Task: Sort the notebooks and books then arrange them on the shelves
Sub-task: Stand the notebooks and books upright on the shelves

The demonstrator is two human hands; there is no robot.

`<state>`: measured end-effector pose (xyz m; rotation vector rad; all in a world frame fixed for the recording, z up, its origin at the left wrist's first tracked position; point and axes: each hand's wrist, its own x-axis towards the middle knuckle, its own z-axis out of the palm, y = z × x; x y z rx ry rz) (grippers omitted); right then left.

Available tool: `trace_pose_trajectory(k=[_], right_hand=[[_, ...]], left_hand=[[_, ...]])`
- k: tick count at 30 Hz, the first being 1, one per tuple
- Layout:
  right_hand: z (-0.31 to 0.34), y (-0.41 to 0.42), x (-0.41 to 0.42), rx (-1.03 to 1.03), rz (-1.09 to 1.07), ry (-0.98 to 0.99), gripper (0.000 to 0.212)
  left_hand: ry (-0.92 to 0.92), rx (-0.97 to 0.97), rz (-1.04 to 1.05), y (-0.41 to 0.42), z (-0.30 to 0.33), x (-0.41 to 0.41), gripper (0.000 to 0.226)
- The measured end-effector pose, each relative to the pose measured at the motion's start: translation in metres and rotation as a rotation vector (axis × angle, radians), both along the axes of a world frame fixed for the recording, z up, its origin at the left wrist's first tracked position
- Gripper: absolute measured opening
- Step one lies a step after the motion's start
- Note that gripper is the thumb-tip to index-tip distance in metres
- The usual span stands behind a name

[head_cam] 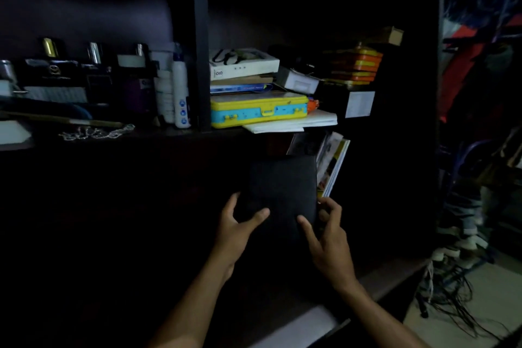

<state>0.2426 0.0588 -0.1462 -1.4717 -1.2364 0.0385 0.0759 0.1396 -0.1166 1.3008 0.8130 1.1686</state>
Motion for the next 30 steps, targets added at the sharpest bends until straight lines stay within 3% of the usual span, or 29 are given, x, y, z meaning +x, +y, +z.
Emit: trace_pose_trajectory(k=[5,10,14,17,19,26,30], right_hand=[[0.005,-0.005,-0.005,0.032,0.07,-0.014,0.062],[0.005,-0.007,-0.003,-0.019,0.105,0.0,0.062],[0.004,0.0,0.003,-0.129,0.174,0.051,0.044],[0.005,0.003,0.008,-0.168,0.24,0.074,0.051],[0.005,0.003,0.009,-0.173,0.233,0.061,0.046],[0.002,-0.004,0.006,-0.116,0.166,0.019,0.035],[0.003,-0.004,0.007,-0.112,0.15,0.055,0.03]], left_hand=[[0.04,-0.018,0.025,-0.003,-0.001,-0.006,0.077],[-0.137,-0.086,-0.103,0.003,-0.004,-0.009,0.057],[-0.17,-0.074,-0.124,0.004,-0.007,-0.006,0.053],[-0.154,-0.029,-0.132,0.003,-0.007,-0.001,0.04],[-0.157,-0.054,-0.145,0.004,-0.003,-0.002,0.036],[-0.109,-0.249,-0.325,0.013,0.001,-0.018,0.057],[-0.089,-0.292,-0.369,0.004,0.005,-0.017,0.045]])
